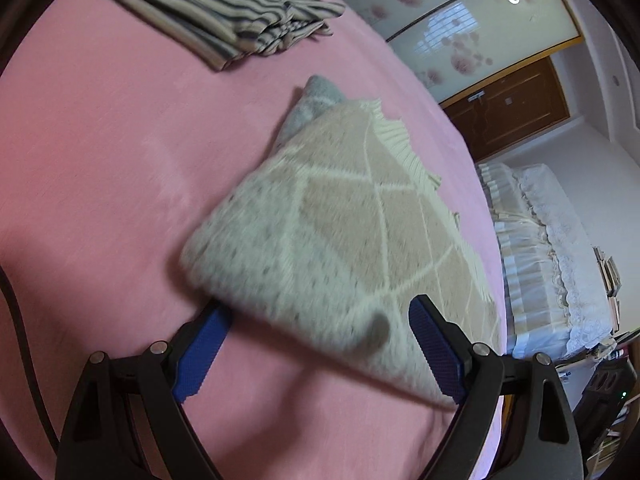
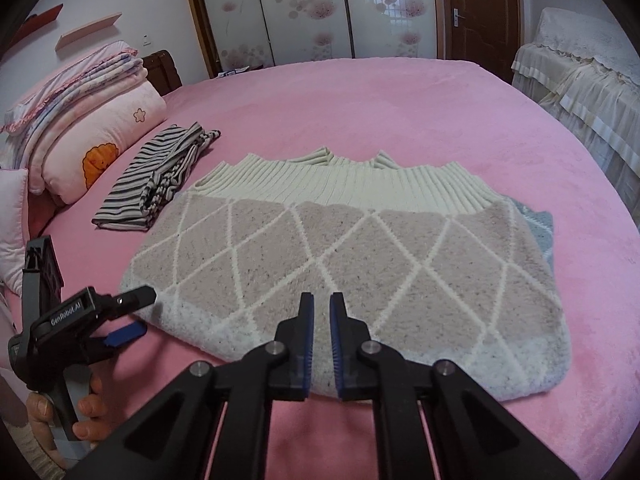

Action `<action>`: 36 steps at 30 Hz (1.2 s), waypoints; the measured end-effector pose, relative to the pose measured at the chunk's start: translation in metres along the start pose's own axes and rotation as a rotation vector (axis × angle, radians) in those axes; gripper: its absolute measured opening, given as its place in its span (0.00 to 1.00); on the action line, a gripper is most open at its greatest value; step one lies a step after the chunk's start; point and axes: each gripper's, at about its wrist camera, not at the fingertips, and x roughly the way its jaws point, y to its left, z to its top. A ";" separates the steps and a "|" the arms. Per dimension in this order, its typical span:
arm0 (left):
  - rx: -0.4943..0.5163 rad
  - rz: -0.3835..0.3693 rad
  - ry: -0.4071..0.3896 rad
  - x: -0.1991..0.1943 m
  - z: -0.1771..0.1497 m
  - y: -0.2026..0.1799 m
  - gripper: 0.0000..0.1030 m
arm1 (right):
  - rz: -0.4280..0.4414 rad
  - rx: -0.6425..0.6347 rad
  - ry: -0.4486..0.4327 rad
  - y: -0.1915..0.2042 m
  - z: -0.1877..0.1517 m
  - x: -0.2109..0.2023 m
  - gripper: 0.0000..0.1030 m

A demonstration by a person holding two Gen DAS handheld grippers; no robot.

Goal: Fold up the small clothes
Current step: 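Grasp the sweater's folded edge with the left tool and lift it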

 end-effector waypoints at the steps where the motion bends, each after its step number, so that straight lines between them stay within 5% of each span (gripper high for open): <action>1: 0.000 -0.007 -0.004 0.004 0.001 -0.001 0.86 | -0.001 0.005 0.004 -0.001 -0.001 0.003 0.07; 17: -0.084 -0.125 -0.035 0.049 0.026 -0.012 0.85 | -0.014 0.035 0.001 -0.008 0.001 0.023 0.05; 29: -0.075 -0.089 0.027 0.043 0.038 -0.020 0.26 | 0.008 0.071 0.014 -0.011 -0.005 0.022 0.05; 36: 0.028 -0.031 0.008 0.027 0.034 -0.042 0.21 | -0.001 0.073 0.022 -0.013 -0.005 0.018 0.05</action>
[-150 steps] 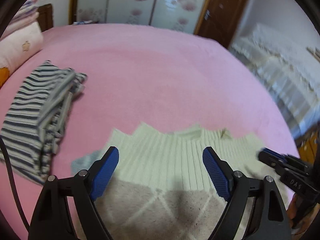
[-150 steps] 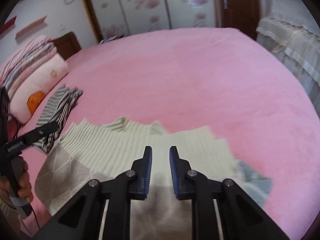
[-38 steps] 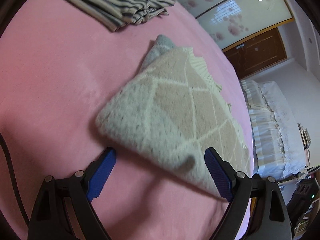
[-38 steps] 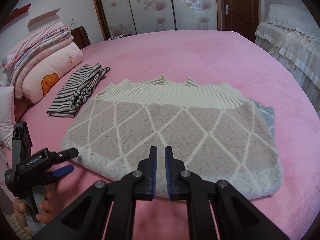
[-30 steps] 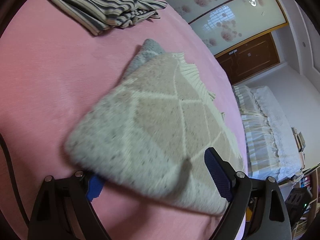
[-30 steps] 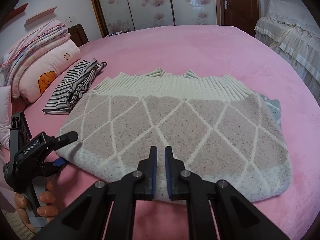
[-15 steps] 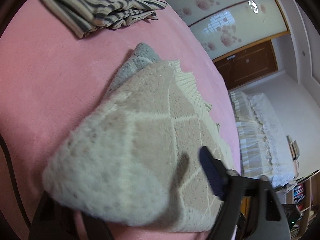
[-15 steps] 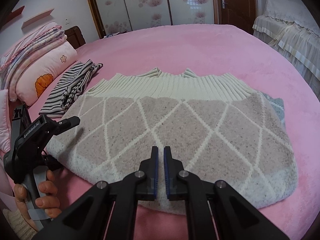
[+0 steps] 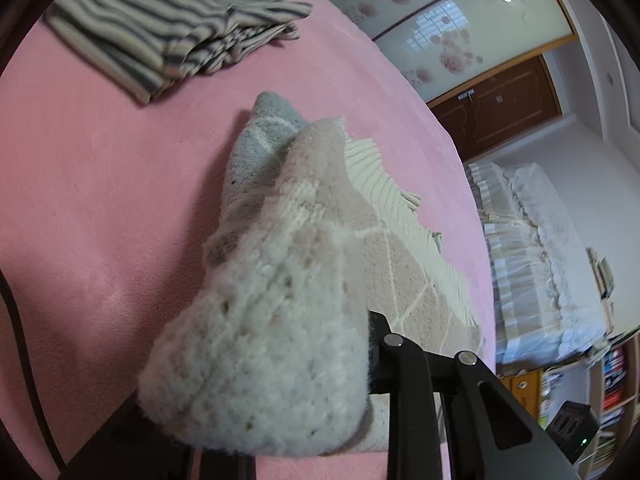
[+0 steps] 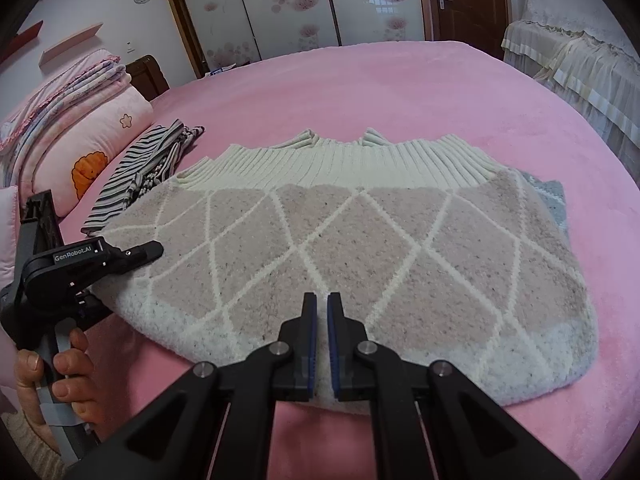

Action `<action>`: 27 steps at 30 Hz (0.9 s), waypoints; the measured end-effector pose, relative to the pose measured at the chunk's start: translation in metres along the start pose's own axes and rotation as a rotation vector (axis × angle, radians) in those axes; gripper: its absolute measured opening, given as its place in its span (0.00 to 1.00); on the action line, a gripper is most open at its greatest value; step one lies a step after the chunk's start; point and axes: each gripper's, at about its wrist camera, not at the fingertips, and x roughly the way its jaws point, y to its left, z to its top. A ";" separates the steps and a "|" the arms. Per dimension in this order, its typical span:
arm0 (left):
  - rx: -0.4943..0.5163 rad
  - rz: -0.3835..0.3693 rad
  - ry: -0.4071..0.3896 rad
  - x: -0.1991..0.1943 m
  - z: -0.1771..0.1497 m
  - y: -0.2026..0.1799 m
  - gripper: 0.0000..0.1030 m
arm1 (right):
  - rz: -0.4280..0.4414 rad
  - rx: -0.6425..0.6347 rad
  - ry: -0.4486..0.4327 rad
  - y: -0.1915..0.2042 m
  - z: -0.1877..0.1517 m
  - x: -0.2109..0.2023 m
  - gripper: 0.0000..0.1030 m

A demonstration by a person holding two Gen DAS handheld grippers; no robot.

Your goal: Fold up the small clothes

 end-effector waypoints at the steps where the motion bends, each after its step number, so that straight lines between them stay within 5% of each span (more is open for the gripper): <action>1: 0.021 0.005 -0.008 -0.003 -0.001 -0.005 0.20 | -0.001 0.000 -0.001 -0.001 0.000 -0.001 0.05; 14: 0.175 0.020 -0.060 -0.030 0.001 -0.051 0.20 | 0.002 -0.021 -0.032 -0.005 0.017 -0.008 0.05; 27: 0.335 0.052 -0.117 -0.045 -0.009 -0.092 0.20 | 0.022 -0.038 -0.065 0.013 0.053 0.040 0.01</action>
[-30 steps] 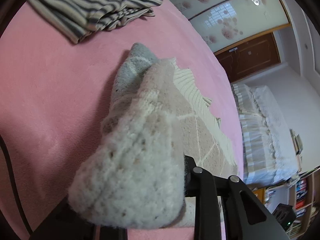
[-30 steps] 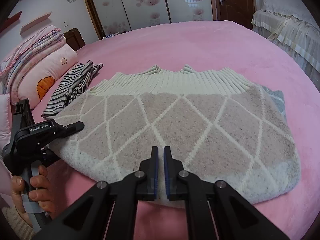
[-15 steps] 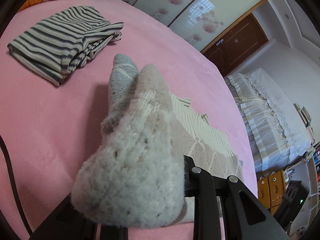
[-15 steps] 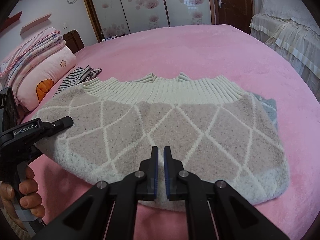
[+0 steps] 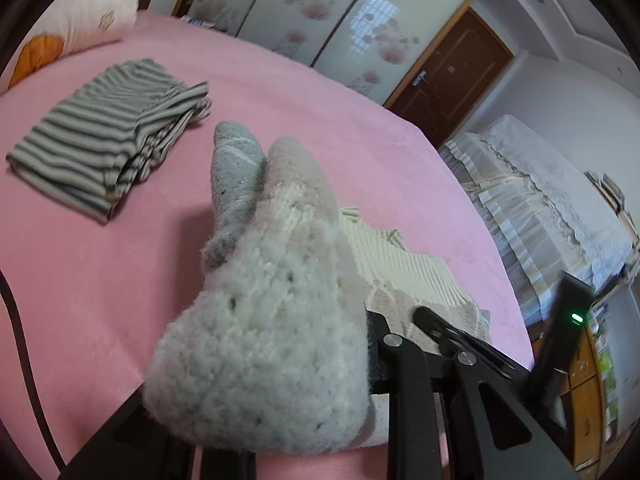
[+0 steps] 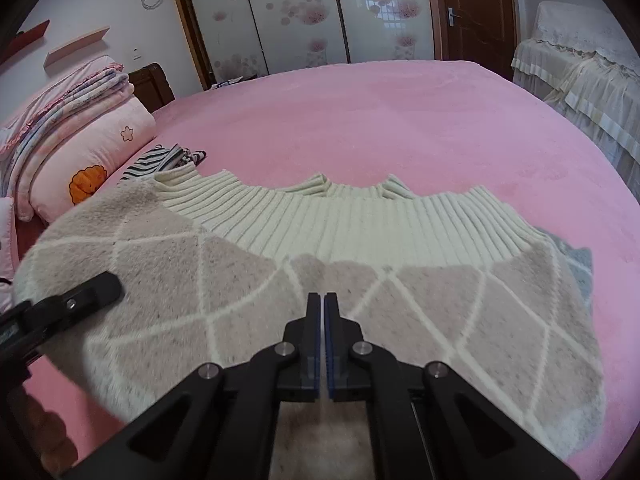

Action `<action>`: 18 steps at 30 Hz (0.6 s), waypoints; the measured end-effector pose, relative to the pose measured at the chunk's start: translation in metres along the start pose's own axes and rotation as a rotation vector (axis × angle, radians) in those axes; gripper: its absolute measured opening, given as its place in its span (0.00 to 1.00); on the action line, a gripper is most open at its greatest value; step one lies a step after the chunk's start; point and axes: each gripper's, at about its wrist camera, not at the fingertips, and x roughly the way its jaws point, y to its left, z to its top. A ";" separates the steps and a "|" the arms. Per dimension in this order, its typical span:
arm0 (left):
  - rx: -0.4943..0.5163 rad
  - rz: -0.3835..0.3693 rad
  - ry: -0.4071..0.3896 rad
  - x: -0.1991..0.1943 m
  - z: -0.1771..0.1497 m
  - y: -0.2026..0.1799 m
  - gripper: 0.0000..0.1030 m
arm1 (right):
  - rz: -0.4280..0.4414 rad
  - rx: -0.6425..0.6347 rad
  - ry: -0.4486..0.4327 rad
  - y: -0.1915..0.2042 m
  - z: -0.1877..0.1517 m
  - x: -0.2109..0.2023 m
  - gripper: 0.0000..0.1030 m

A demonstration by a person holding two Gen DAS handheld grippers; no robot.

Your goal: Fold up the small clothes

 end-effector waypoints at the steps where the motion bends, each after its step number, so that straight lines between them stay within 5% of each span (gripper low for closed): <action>1: 0.013 0.000 -0.006 -0.002 0.001 -0.004 0.20 | 0.008 0.003 0.000 0.001 0.001 0.005 0.01; 10: 0.146 -0.013 -0.034 -0.006 0.001 -0.055 0.20 | 0.023 -0.014 0.083 0.001 -0.008 0.048 0.00; 18: 0.294 -0.025 -0.049 -0.006 -0.008 -0.115 0.20 | 0.159 0.116 0.100 -0.030 -0.004 0.039 0.00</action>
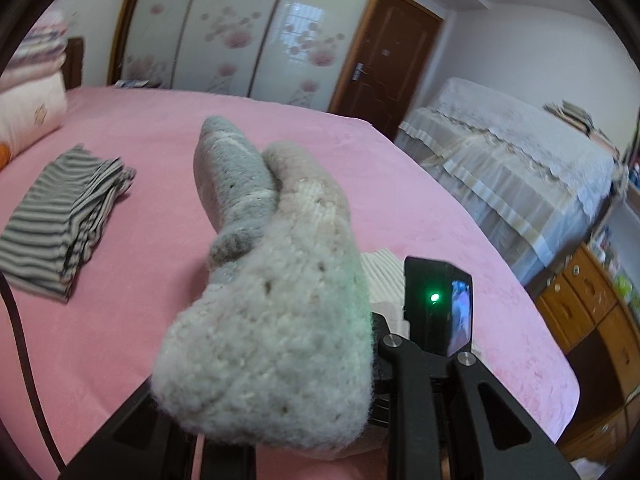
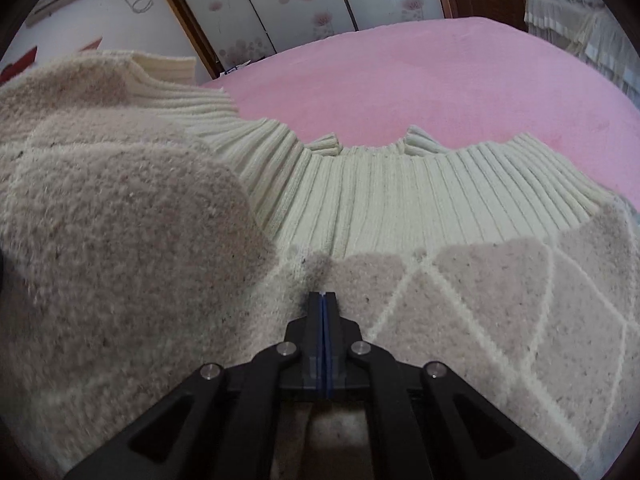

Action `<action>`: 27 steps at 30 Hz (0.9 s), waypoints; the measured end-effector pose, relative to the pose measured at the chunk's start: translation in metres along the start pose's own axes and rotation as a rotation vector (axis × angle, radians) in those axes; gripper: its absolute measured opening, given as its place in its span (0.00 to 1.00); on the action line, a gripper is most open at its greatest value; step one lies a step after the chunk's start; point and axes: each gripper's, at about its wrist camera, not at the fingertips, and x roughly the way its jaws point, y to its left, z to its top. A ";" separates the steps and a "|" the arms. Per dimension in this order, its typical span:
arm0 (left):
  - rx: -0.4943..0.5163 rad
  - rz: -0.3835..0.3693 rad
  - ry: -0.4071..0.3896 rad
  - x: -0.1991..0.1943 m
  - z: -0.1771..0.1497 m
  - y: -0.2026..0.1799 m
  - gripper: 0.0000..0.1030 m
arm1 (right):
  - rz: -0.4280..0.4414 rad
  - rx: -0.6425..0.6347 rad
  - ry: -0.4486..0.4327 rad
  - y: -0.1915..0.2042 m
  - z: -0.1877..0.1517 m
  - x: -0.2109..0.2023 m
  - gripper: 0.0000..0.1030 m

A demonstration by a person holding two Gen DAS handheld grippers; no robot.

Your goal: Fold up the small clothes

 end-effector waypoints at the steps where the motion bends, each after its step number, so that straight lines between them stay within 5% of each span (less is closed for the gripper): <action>1: 0.010 -0.006 0.002 0.001 0.001 -0.007 0.20 | 0.015 0.011 -0.013 -0.003 0.001 -0.007 0.00; 12: 0.082 -0.061 0.080 0.047 -0.006 -0.086 0.21 | 0.063 0.126 -0.058 -0.087 0.002 -0.064 0.00; 27: 0.169 -0.040 0.176 0.094 -0.045 -0.150 0.21 | 0.126 0.124 0.043 -0.173 0.047 -0.074 0.01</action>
